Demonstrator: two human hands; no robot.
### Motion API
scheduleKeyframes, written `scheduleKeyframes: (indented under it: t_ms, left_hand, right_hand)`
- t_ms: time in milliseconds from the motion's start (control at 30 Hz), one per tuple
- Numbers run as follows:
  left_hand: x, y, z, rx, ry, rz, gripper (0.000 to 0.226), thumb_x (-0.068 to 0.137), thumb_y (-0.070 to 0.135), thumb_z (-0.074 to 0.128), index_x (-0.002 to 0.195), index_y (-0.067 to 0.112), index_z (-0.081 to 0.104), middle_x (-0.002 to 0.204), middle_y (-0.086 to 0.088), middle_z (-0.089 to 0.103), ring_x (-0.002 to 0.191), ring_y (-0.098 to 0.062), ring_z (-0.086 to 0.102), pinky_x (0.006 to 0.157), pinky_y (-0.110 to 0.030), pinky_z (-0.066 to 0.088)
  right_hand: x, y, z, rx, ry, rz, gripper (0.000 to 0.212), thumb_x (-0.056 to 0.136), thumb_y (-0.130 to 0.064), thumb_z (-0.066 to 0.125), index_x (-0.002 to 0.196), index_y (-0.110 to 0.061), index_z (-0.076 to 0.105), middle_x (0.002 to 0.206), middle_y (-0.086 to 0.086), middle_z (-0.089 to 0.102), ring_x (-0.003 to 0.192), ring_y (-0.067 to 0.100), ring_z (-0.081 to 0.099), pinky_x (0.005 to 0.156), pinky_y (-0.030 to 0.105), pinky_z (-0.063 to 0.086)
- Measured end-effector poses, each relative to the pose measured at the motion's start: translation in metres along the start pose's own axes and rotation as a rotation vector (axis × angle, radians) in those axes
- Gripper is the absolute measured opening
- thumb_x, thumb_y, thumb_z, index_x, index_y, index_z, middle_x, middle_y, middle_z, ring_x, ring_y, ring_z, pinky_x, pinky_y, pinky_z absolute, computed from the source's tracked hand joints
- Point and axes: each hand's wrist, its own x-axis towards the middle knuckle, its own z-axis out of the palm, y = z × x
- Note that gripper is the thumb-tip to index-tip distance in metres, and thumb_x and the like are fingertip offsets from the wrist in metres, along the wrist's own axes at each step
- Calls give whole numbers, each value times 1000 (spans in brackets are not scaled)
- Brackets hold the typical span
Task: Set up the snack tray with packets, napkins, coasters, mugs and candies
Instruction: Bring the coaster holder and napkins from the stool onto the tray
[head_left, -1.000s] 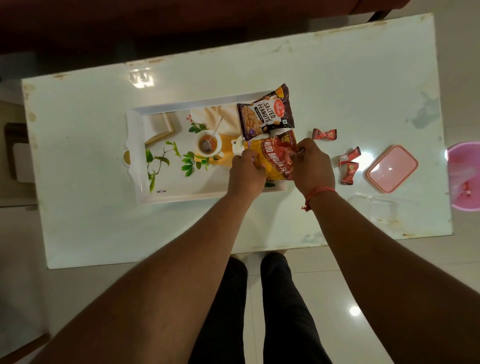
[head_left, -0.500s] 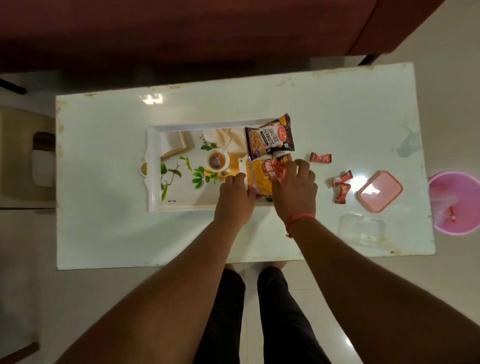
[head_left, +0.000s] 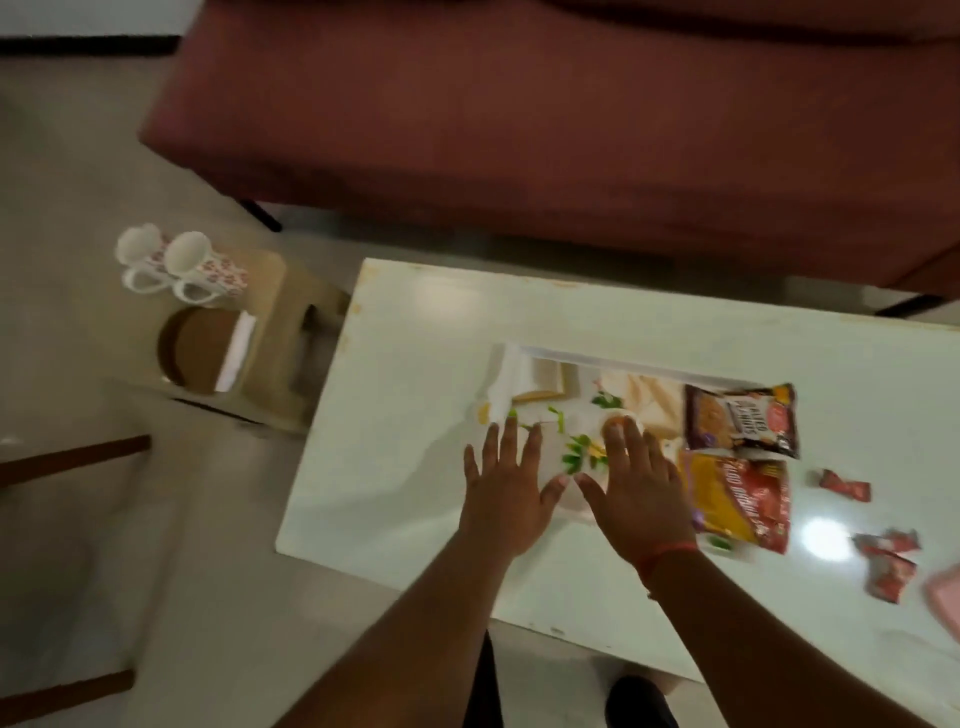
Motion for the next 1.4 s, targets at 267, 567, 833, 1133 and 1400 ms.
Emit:
scheduleKeyframes:
  t_ms: [267,567,833,1133,1400]
  left_hand:
    - [8,-190,-47,-22,45,-138,80,91,71,9,157,26,8,166,-10,4,152,-33,3,119,-59,6]
    - [22,-419,-144,0,598,-243,47,96,45,42,122,9,57,112,-17,57,100,-32,54,84,-42,45]
    - [71,-493,-180,-1016,441,-681,59,99,54,26,126,15,61,126,-7,62,117,-24,57,108,-43,40]
    - [63,-475,-171,-1052,524,-706,67,89,67,22,101,28,75,102,2,74,101,-17,67,99,-44,50]
    - [41,-338,-135,-1217,531,-662,43,100,52,38,97,27,72,97,5,72,95,-11,67,92,-35,53]
  right_hand:
    - [55,-171,52,-31,-104,-137,80,93,-65,32,157,-21,14,166,7,5,152,31,8,119,52,20]
    - [144,-398,99,194,-227,-320,78,92,-62,42,152,-15,26,159,13,28,144,33,29,116,49,32]
    - [187,-543,93,465,-343,-188,46,100,-14,47,145,-6,36,139,16,52,125,31,52,98,31,40]
    - [162,-560,99,879,-347,-138,30,93,-26,59,122,-21,55,108,-3,66,93,15,64,84,34,53]
    - [106,-449,68,1111,-134,-63,20,94,-24,61,97,-44,56,94,-22,65,84,-10,63,72,11,49]
